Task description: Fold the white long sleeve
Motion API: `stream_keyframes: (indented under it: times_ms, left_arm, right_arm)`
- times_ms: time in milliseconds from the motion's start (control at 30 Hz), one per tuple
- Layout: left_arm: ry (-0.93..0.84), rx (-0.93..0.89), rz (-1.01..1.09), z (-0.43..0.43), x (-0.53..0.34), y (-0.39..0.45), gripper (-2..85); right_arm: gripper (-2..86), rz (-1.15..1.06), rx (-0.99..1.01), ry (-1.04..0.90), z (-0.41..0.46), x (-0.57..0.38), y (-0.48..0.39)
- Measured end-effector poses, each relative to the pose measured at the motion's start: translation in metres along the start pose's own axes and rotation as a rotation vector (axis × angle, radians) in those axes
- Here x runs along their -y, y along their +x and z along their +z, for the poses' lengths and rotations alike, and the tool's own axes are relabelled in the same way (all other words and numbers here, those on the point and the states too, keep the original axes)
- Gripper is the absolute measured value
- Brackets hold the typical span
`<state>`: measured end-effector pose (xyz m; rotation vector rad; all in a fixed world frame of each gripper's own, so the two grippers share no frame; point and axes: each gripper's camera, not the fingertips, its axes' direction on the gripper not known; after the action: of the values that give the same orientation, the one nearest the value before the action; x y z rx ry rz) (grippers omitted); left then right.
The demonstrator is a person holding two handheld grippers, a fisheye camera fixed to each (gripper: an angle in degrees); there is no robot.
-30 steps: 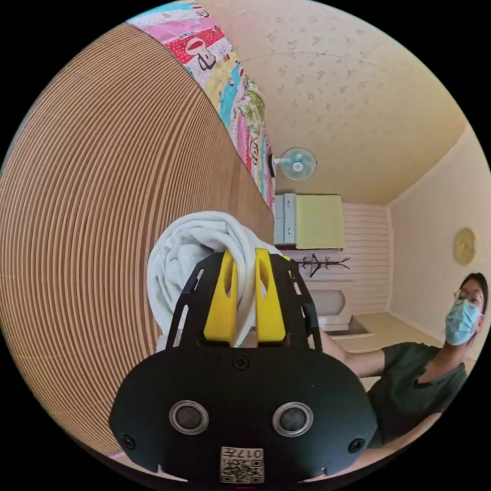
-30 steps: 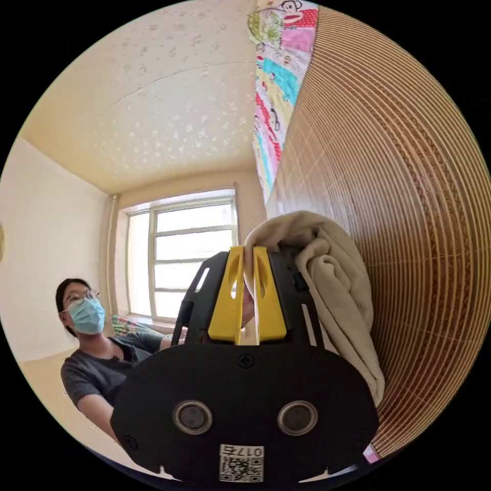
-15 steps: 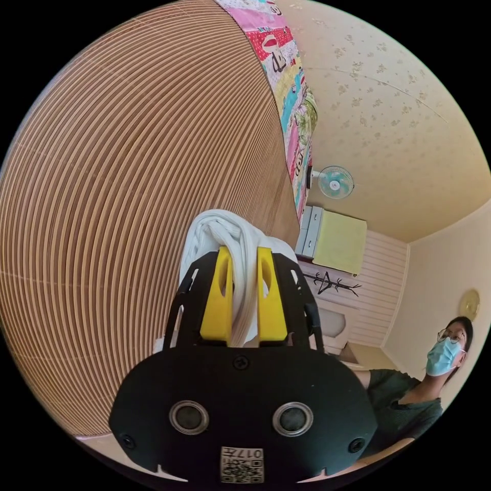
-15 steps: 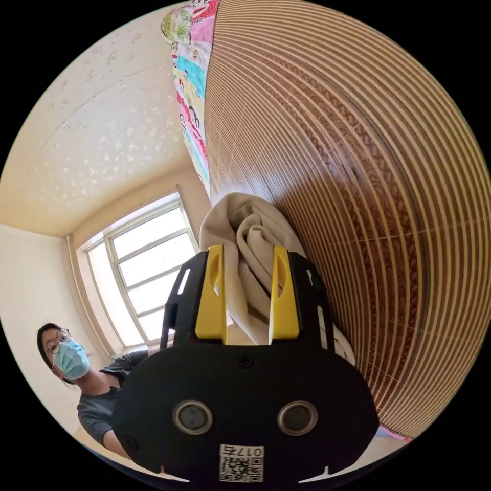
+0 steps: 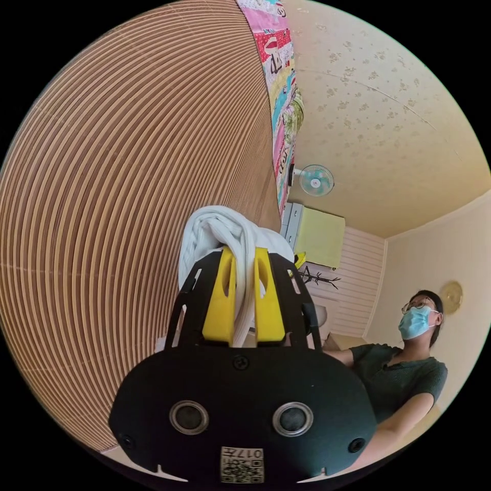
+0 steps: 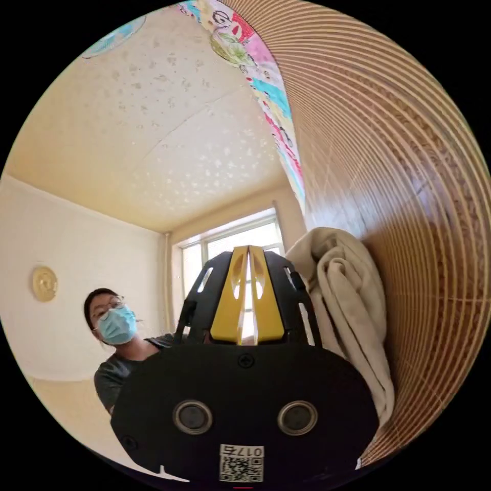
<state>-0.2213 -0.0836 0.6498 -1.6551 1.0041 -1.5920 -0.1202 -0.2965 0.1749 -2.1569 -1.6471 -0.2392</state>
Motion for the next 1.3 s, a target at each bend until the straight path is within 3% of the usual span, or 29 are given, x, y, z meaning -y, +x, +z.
stream_keyframes:
  times_ms: [33,67,200,300,367,500,733,800,967,1100,1167,1233,1300]
  left_arm:
    - [0.002,0.005,-0.003,-0.003,0.001,0.002,5.9]
    - [0.002,0.009,-0.006,-0.006,0.002,0.004,5.9]
    - [0.005,-0.001,-0.027,-0.015,0.003,0.003,5.8]
    - [0.005,0.002,-0.035,-0.024,0.001,0.005,5.8]
    - [0.009,0.008,-0.039,-0.031,-0.001,0.006,5.8]
    - [0.027,-0.005,-0.056,-0.041,-0.006,0.004,5.7]
    - [0.030,-0.020,-0.060,-0.050,-0.014,0.001,5.6]
    - [0.037,-0.025,-0.063,-0.052,-0.017,-0.001,5.6]
    - [0.052,-0.042,-0.073,-0.059,-0.029,-0.009,5.6]
    - [0.055,-0.082,-0.056,-0.063,-0.037,-0.013,5.5]
    - [0.061,-0.102,-0.023,-0.063,-0.044,-0.016,5.3]
    - [0.070,-0.086,-0.009,-0.059,-0.046,-0.018,5.2]
    - [0.097,-0.074,0.002,-0.053,-0.048,-0.019,5.3]
  right_arm:
    - [3.7,0.044,-0.151,-0.044,0.000,0.003,0.001]
    - [4.4,0.045,-0.170,-0.066,0.001,0.004,0.001]
    - [11.0,0.063,0.005,-0.320,0.028,0.020,0.008]
    - [9.0,0.054,-0.079,-0.593,0.061,0.018,0.003]
    - [7.7,-0.031,-0.044,-0.638,0.070,0.010,-0.013]
    - [6.9,-0.180,0.055,-0.546,0.062,-0.013,-0.043]
    - [14.2,0.108,0.390,-0.223,0.010,0.013,0.030]
    - [13.5,0.180,0.412,-0.207,0.011,0.027,0.042]
    - [6.0,0.222,0.368,-0.301,0.042,0.065,0.047]
    - [3.7,-0.058,0.305,-0.140,0.020,0.063,0.025]
    - [3.4,-0.167,0.214,-0.006,-0.004,0.046,0.028]
    - [3.3,-0.054,-0.058,0.083,-0.016,0.029,0.059]
    - [3.6,-0.090,-0.159,0.105,-0.009,0.024,0.066]
